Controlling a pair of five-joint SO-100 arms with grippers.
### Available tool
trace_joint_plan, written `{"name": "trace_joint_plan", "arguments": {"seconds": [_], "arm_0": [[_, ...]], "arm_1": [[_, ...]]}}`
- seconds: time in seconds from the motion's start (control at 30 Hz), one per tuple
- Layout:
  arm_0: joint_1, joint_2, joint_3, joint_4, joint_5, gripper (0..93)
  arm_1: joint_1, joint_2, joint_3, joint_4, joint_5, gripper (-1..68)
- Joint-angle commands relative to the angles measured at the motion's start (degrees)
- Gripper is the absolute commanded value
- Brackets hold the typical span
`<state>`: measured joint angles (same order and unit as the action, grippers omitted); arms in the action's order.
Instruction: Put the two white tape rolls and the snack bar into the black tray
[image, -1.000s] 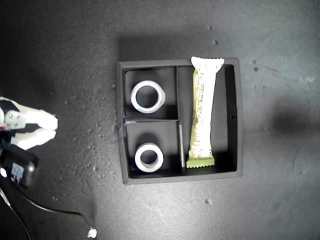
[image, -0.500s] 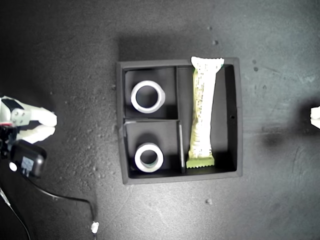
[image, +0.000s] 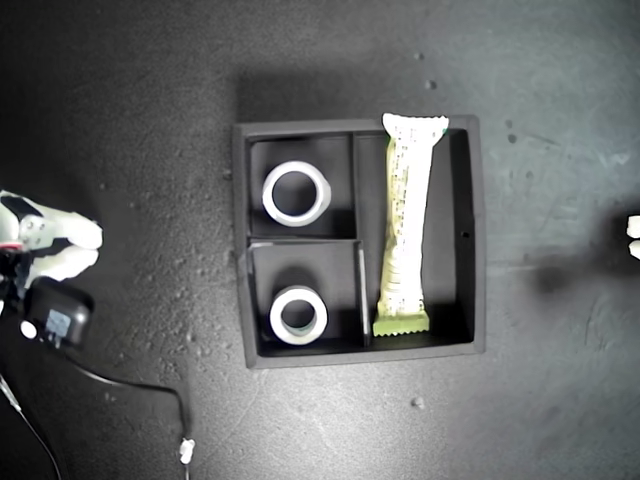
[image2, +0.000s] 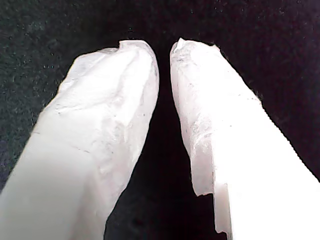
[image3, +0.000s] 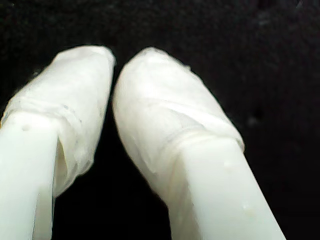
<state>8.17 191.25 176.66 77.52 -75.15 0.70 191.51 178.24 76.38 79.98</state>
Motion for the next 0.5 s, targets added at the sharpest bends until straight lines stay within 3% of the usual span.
{"name": "trace_joint_plan", "arguments": {"seconds": [0.0,0.47], "arm_0": [[1.8,2.7,3.2,2.0,2.3,0.2],[1.8,2.7,3.2,2.1,1.1,0.2]], "arm_1": [[4.7,0.4,0.7,0.4,-14.1,0.0],[3.3,0.4,0.8,0.3,-19.4,0.0]]}}
